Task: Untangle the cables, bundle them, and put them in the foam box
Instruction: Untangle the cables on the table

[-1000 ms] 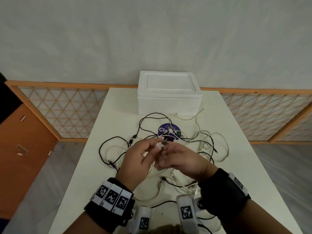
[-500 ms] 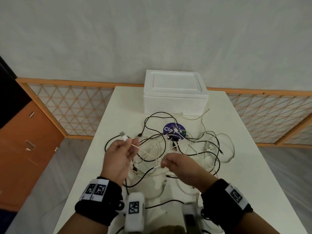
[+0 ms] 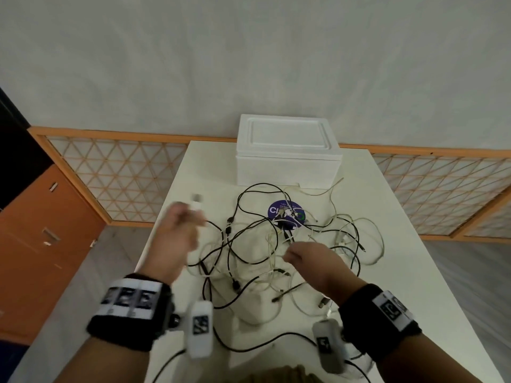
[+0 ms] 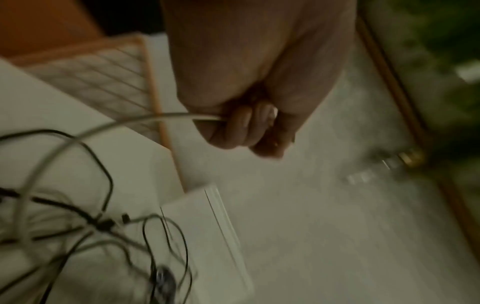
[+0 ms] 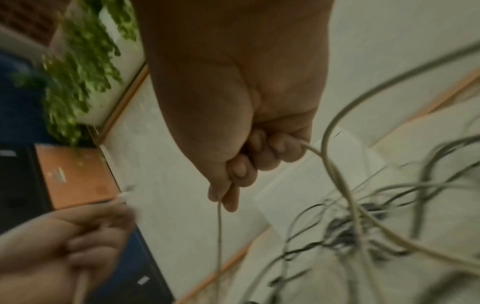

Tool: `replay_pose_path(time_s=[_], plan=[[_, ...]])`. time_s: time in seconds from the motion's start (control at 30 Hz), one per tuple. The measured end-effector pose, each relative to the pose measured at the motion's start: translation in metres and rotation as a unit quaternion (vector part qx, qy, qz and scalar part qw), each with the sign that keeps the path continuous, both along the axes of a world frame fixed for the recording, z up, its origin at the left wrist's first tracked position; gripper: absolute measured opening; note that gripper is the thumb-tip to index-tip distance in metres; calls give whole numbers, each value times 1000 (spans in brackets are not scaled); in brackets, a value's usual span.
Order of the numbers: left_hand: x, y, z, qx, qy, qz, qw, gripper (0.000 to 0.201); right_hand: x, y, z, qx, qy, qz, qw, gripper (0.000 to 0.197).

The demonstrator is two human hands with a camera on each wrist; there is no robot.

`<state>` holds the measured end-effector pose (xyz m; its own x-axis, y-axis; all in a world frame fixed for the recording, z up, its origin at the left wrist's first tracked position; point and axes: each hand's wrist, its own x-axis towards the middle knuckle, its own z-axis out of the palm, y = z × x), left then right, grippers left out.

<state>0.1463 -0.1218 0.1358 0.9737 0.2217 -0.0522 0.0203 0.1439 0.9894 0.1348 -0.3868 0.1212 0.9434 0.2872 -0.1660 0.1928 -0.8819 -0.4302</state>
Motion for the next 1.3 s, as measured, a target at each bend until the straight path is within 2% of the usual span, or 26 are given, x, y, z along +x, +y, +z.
replay_pose_path(time_s=[0.03, 0.07, 0.1, 0.13, 0.17, 0.2, 0.23, 0.3, 0.37, 0.43, 0.47, 0.5, 0.57, 0.63, 0.67, 0.7, 0.77, 0.83, 0.9, 1.0, 1.1, 1.23, 1.3], plan=[[-4, -23, -1, 122, -1, -85, 989, 26, 2, 13, 9, 30, -21, 20, 999, 23], [-9, -42, -2, 225, 2, -176, 958, 18, 2, 24, 17, 49, -45, 38, 997, 23], [-11, -56, -6, 292, 10, -241, 926, 8, 3, 32, 25, 57, -73, 50, 994, 23], [-13, -65, -9, 314, 18, -261, 913, 10, 5, 35, 31, 62, -92, 57, 992, 23], [-13, -68, -9, 291, 26, -252, 923, 13, 7, 34, 35, 81, -99, 60, 990, 21], [-13, -67, -5, 235, 32, -220, 946, 13, 9, 31, 37, 112, -88, 59, 988, 19], [-12, -62, 0, 177, 31, -163, 970, 15, 10, 24, 36, 144, -68, 55, 986, 18], [-4, -41, 10, 98, 14, -23, 995, 21, 12, 8, 29, 183, -18, 33, 982, 16], [3, -12, 19, 39, -25, 83, 996, 26, 11, -6, 14, 181, 20, 6, 983, 16], [7, 14, 23, 49, -59, 155, 985, 26, 11, -15, -4, 115, 37, 3, 993, 18], [5, 22, 25, 71, -73, 166, 981, 25, 11, -17, -11, 82, 42, 8, 996, 20], [3, 27, 26, 114, -88, 155, 977, 24, 11, -18, -16, 61, 47, 12, 997, 21], [-2, 26, 28, 241, -99, 59, 964, 17, 14, -18, -17, 54, 44, 14, 997, 26], [-5, 13, 28, 380, -77, -43, 921, 12, 18, -12, -8, 71, 34, 20, 997, 23], [-7, 4, 26, 416, -71, -73, 903, 17, 19, -8, -1, 81, 24, 28, 996, 21], [-8, -6, 24, 425, -72, -92, 898, 24, 20, -3, 7, 91, 11, 38, 995, 20], [-11, -27, 17, 367, -83, -114, 920, 27, 20, 7, 23, 133, -19, 41, 990, 18], [-14, -49, 11, 296, -77, -133, 943, 14, 18, 14, 37, 193, -56, 27, 979, 19], [-16, -66, 6, 264, -61, -178, 946, 17, 16, 20, 52, 232, -108, 34, 966, 23], [-18, -87, 6, 252, -67, -233, 937, 35, 15, 27, 64, 290, -130, 40, 947, 11], [-14, -100, 10, 243, -79, -204, 945, 21, 15, 29, 70, 313, -140, 40, 939, 9], [-4, -100, 16, 249, -67, -177, 950, 21, 19, 24, 67, 362, -152, -22, 920, 4], [0, -98, 20, 220, -52, -162, 960, 14, 21, 19, 59, 382, -125, -43, 915, 11]])
